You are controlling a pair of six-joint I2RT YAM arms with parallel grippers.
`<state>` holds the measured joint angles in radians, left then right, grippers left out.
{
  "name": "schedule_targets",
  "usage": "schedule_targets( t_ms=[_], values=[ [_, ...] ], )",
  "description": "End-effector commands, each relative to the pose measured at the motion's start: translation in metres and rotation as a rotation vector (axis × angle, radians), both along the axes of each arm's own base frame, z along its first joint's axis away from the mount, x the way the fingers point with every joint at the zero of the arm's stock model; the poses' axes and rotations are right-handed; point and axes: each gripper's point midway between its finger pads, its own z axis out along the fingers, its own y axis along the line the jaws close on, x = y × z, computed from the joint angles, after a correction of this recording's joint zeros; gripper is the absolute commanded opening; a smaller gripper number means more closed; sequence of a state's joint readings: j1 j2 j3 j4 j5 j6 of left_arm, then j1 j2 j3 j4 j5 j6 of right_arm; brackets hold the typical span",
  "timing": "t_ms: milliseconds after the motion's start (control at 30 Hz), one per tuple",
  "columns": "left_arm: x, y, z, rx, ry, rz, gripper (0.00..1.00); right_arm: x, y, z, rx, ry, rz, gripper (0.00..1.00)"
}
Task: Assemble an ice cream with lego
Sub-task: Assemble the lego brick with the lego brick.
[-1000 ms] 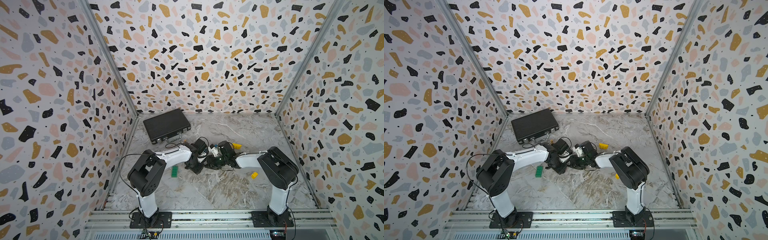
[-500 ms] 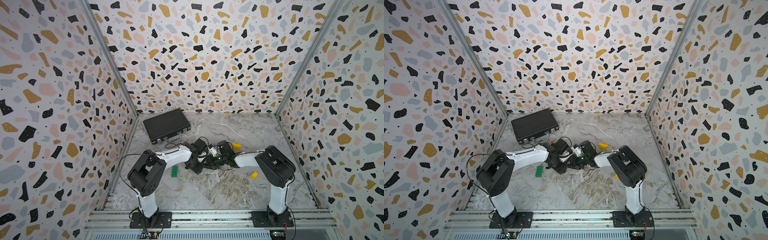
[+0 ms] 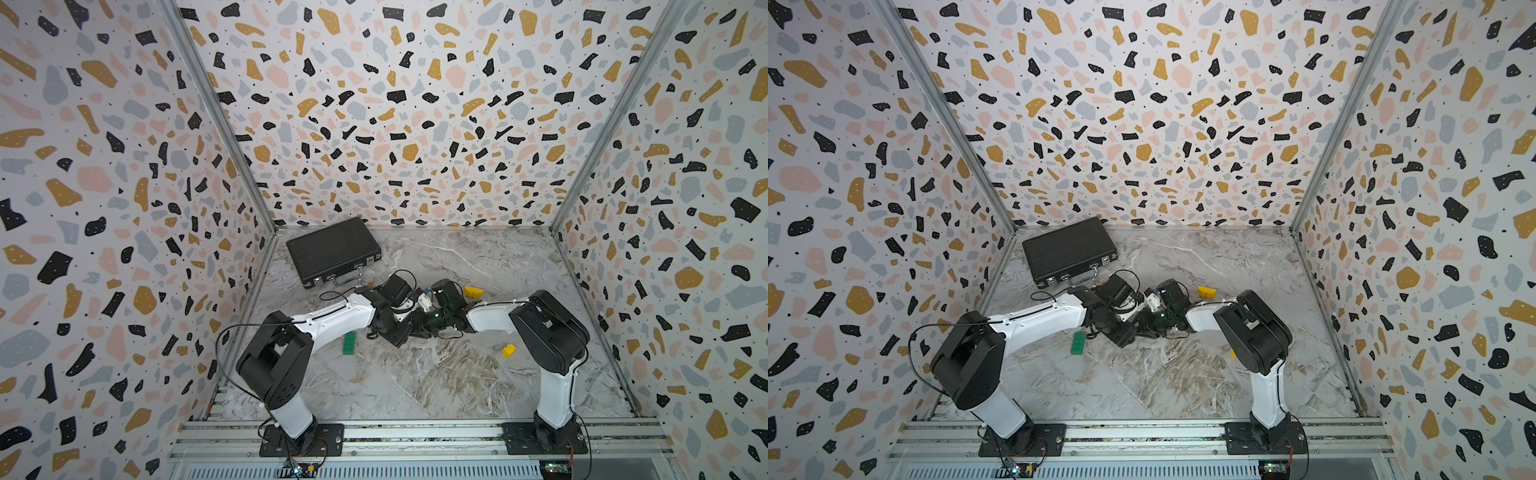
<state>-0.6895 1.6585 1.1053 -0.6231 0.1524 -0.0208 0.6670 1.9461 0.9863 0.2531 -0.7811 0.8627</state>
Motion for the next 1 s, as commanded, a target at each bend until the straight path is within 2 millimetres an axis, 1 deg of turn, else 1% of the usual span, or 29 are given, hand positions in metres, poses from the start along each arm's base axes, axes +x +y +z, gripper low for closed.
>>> schedule_targets(
  t_ms=[0, 233, 300, 367, 533, 767, 900, 967],
  values=[
    [0.000, 0.000, 0.010, -0.043, -0.007, 0.012, 0.62, 0.004, -0.016, -0.027, -0.125, 0.016, -0.054, 0.33],
    [0.018, 0.018, 0.031, -0.196, 0.021, 0.207, 0.52, 0.005, -0.016, -0.026, -0.127, 0.005, -0.056, 0.33],
    [0.020, 0.017, 0.033, -0.222, 0.043, 0.236, 0.48, 0.005, -0.017, -0.027, -0.131, 0.006, -0.057, 0.33],
    [0.020, 0.018, 0.030, -0.225, 0.058, 0.259, 0.44, 0.005, -0.017, -0.027, -0.134, 0.005, -0.057, 0.33],
    [0.019, 0.019, 0.011, -0.203, 0.109, 0.306, 0.31, 0.005, -0.018, -0.028, -0.140, 0.004, -0.058, 0.32],
    [0.007, 0.021, -0.013, -0.219, 0.171, 0.361, 0.26, 0.006, -0.021, -0.030, -0.161, -0.010, -0.060, 0.30],
    [0.001, 0.026, -0.035, -0.193, 0.203, 0.405, 0.23, 0.006, -0.021, -0.031, -0.166, -0.008, -0.060, 0.29],
    [0.000, 0.026, -0.039, -0.199, 0.213, 0.416, 0.22, 0.006, -0.022, -0.033, -0.173, -0.009, -0.061, 0.28]
  ],
)
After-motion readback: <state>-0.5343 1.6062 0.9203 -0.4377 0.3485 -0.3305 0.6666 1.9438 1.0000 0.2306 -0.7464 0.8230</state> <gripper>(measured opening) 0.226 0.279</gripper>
